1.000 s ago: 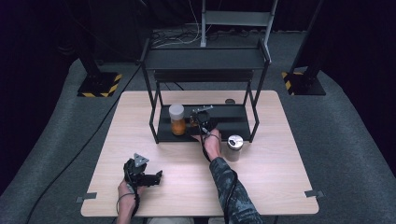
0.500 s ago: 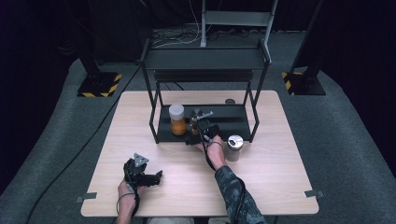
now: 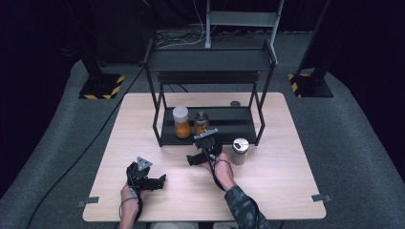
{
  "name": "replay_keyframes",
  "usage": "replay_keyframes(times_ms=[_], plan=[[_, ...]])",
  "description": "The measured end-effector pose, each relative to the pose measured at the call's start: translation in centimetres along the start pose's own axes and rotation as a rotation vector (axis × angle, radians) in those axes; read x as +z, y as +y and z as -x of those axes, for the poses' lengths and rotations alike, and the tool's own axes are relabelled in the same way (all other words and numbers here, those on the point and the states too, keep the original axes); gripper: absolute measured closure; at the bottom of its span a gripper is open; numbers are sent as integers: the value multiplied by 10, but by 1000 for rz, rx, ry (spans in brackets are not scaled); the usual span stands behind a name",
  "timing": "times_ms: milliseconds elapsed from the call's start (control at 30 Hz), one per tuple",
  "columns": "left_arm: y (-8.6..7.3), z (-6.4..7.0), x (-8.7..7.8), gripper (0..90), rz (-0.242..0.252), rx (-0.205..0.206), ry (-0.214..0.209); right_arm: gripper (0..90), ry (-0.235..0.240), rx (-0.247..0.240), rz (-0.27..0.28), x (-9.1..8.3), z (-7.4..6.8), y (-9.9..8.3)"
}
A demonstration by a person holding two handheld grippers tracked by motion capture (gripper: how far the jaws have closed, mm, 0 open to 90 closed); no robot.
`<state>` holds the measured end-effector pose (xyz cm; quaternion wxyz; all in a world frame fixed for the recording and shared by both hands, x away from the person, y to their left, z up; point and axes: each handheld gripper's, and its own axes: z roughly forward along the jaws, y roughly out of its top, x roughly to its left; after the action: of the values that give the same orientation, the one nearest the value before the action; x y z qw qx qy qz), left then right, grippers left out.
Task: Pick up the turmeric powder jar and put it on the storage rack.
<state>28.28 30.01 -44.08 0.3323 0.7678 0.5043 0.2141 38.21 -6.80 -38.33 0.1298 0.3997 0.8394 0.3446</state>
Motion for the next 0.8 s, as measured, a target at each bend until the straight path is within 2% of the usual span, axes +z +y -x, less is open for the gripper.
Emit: replay_keyframes(times_ms=[333, 600, 733, 800], plan=[[0, 0, 0, 24, 1, -1, 1, 25, 28, -45, 6, -25, -9, -53], [0, 1, 0, 24, 1, -1, 2, 23, 38, -60, 40, -45, -6, -98], [0, 1, 0, 24, 2, -1, 2, 21, 56, -62, 81, -46, -1, -116], [-1, 1, 0, 24, 4, -2, 2, 17, 61, -64, 81, -44, 0, -120]])
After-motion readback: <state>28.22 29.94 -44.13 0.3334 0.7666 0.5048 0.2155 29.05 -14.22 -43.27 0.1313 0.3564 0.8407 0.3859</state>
